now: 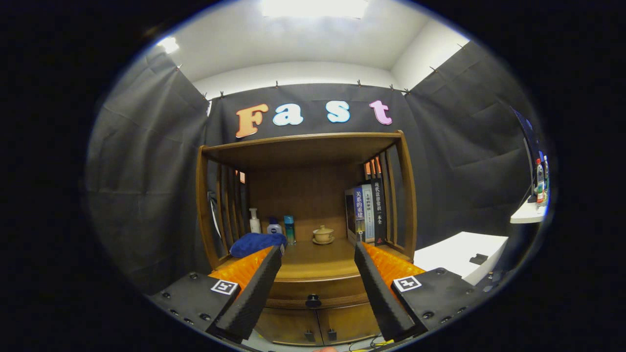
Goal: Pull open the drawer, take out the items inside it, and place them on the countertop above the cabinet.
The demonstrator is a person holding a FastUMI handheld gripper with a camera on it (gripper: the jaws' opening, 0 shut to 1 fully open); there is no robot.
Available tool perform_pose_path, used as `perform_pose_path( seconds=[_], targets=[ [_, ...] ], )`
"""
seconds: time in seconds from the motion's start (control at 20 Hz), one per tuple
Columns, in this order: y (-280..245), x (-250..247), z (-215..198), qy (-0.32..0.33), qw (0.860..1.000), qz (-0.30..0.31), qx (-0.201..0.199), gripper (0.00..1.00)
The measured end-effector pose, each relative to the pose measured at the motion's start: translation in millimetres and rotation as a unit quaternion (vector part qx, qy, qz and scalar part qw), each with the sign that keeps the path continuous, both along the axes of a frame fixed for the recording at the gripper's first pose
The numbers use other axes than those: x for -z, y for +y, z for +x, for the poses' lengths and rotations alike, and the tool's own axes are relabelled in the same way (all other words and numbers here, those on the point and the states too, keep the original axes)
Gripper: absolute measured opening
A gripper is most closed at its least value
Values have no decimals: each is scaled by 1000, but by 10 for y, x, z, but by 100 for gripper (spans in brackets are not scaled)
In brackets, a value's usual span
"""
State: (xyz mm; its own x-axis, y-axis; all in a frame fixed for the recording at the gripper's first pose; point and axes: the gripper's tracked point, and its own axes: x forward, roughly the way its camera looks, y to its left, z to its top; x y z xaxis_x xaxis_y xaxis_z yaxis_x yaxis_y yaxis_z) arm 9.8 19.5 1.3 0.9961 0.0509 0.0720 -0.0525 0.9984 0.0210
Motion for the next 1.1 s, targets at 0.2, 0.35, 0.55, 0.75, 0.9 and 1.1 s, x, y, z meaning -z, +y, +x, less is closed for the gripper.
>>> perform_pose_path(
  seconds=[0.2, 0.35, 0.55, 0.75, 0.9, 1.1],
  targets=[
    [-209, 400, 408, 16, 1000, 4, 14, 99],
    [-57, 719, 643, 27, 1000, 12, -5, 98],
    [-30, 1492, 948, 62, 997, -40, 2, 98],
    [21, 2338, 1204, 124, 992, -13, -16, 96],
    [10, 2692, 1381, 152, 988, 2, -9, 86],
    [11, 2826, 1467, 163, 987, 5, -2, 72]
  ],
)
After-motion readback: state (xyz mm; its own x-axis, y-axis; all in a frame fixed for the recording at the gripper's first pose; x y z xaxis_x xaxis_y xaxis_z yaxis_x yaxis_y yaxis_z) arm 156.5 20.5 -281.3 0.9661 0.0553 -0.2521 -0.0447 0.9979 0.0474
